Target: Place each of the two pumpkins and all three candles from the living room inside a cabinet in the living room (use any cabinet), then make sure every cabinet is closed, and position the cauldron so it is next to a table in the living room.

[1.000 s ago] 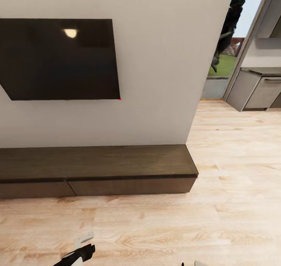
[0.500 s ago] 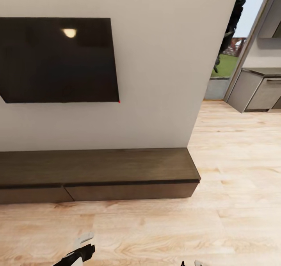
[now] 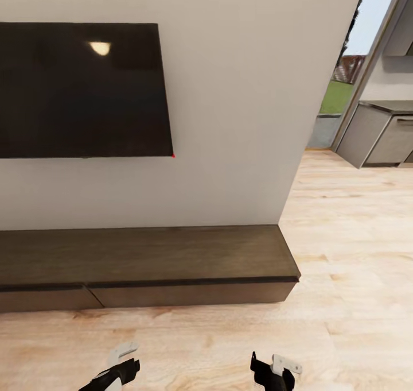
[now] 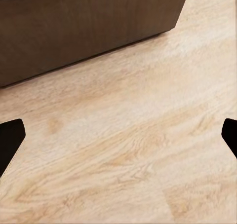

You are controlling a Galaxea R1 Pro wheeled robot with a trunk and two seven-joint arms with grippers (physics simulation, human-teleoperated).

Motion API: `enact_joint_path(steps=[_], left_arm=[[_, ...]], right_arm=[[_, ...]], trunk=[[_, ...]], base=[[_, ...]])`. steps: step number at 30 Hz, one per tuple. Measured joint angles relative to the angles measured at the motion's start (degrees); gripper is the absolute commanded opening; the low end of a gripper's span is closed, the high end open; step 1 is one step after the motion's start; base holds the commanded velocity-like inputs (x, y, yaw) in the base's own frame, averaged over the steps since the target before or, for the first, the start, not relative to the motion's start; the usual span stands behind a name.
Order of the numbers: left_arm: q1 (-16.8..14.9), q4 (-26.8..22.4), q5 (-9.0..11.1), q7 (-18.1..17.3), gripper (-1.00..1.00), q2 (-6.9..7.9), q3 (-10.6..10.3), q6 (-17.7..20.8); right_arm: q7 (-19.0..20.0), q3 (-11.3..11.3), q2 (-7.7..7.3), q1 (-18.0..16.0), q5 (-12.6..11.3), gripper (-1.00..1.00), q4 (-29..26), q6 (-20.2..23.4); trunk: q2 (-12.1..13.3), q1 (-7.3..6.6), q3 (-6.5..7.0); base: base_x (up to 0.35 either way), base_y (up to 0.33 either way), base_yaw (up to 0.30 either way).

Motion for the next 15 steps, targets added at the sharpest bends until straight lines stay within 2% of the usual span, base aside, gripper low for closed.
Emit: enact_joint_path(steps=[4,9,15], left_arm=[[0.0,0.0,0.0,-0.1,1.00,-0.06,0.0,0.1],[0.0,0.0,0.0,0.0,1.00,-0.06,0.0,0.1],[0.0,0.0,0.0,-0.1,1.00,-0.02,0.0,0.0]], right_arm=[[0.1,-0.2,-0.11,0.0,-0.2,1.00,-0.1,-1.0],[0.1,-0.1,-0.10,0.0,-0.3,1.00,0.3,-4.5],[0.1,-0.1,-0.12,0.0,-0.3,1.00,0.8,-5.3]], trunk=[[0.0,0.02,0.00],[0.0,0.01,0.00],[0.0,0.02,0.00]], base=[[0.107,0.000,0.000],[0.159,0.000,0.000],[0.097,0.008,0.000]])
